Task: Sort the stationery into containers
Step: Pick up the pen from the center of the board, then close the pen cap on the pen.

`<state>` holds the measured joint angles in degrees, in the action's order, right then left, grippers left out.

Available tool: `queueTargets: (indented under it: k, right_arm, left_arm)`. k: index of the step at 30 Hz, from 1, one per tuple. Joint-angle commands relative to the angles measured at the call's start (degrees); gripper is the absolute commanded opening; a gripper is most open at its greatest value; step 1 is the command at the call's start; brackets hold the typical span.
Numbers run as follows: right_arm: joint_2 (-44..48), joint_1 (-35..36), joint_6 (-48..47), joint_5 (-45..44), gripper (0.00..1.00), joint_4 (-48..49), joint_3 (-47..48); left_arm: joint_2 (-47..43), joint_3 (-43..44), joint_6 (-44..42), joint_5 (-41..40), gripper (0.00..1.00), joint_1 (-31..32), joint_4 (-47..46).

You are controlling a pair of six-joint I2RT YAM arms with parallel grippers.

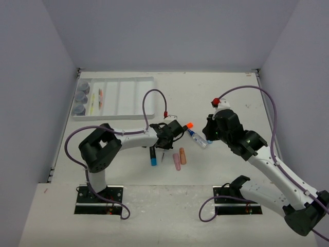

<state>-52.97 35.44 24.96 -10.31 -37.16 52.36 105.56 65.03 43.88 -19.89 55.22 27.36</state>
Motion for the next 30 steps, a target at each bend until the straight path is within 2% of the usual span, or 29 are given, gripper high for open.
queueTargets:
  k: [1, 10, 14, 18, 20, 23, 26, 30]
  right_arm:
    - [1.2, -0.11, -1.9, 1.2, 0.0, 2.12, 1.31]
    - [4.23, -0.19, -5.69, 9.85, 0.0, 4.2, 0.13]
    - [5.42, -0.02, -7.79, 16.33, 0.0, 4.66, -0.66]
    - [2.69, 0.68, -10.62, 23.21, 0.0, 4.55, -0.59]
    - [-0.3, 4.95, -14.97, 23.52, 0.0, 3.97, -0.37]
    - [-3.79, 13.8, -21.99, 17.76, 0.0, 3.06, -0.68]
    - [-4.72, 17.72, -27.72, 14.1, 0.0, 2.05, -1.27]
    - [-1.57, 22.76, -37.25, 14.2, 0.0, 3.15, -3.95]
  left_arm:
    - [-2.55, -1.22, -8.19, 3.65, 0.0, 0.24, -0.26]
    - [-17.66, -4.91, -21.9, 14.07, 0.0, 0.24, -3.26]
    - [-24.58, -6.23, -28.58, 19.2, 0.0, 0.19, -0.24]
    - [-28.73, -7.3, -30.6, 19.62, 0.0, 0.24, 5.68]
    - [-32.86, -8.41, -33.25, 21.61, 0.0, 0.31, 9.15]
    - [-39.3, -10.45, -35.82, 24.35, 0.0, 0.24, 9.89]
    - [-43.44, -10.97, -38.46, 28.35, 0.0, 0.24, 9.79]
    - [-45.26, -10.38, -39.5, 32.98, 0.0, 0.24, 10.88]
